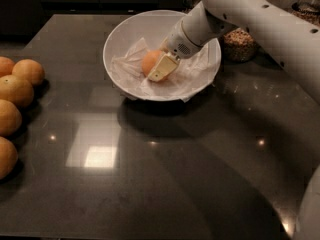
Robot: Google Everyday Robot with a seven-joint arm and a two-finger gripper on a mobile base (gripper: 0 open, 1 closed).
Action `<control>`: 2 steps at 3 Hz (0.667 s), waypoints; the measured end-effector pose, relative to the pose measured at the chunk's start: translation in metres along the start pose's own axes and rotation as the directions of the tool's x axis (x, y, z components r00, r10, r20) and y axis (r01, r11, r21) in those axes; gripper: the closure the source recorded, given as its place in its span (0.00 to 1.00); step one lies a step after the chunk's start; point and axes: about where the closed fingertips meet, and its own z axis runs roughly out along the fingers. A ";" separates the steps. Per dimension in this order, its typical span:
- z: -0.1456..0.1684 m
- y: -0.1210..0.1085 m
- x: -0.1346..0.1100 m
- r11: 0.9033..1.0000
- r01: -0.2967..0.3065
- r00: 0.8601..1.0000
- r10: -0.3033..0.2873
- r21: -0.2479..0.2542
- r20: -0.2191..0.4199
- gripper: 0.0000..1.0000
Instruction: Pick orange from white bowl
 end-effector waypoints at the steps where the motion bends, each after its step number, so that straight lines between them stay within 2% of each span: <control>1: -0.028 -0.008 -0.002 0.999 -0.008 0.999 0.006 0.040 0.042 1.00; 2: -0.058 -0.016 0.002 0.997 -0.028 0.996 0.021 0.078 0.085 1.00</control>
Offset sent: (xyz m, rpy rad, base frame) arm -0.0084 -0.0735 0.0763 0.1353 -0.1126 -0.0973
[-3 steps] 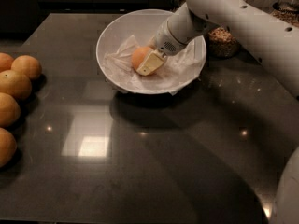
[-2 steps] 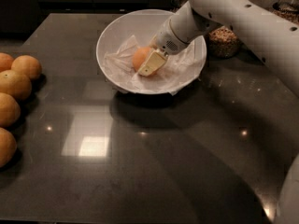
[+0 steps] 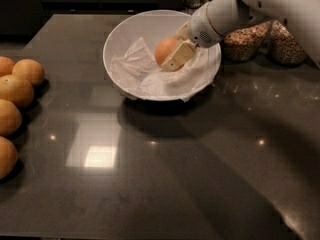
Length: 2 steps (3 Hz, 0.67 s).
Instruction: Pick orange from white bowl
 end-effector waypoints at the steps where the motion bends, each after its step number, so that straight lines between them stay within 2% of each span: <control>1: -0.027 -0.006 0.002 1.000 -0.006 0.999 0.005 0.011 0.048 1.00; 2: -0.053 -0.003 -0.008 0.999 0.039 0.997 -0.040 0.021 0.072 1.00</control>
Offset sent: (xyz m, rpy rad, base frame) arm -0.0345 -0.0437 0.0743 0.0515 -0.1215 0.0612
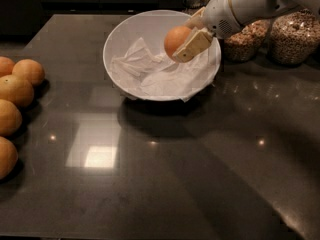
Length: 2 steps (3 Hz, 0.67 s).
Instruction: Pick orange from white bowl
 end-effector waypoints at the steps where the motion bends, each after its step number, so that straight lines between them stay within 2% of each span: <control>1: -0.015 0.015 -0.019 0.997 0.074 0.997 -0.074 -0.020 0.023 1.00; 2: -0.015 0.015 -0.020 0.997 0.079 0.997 -0.079 -0.021 0.023 1.00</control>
Offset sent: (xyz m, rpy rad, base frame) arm -0.0167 0.0061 0.0165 -0.0093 -0.0355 0.0559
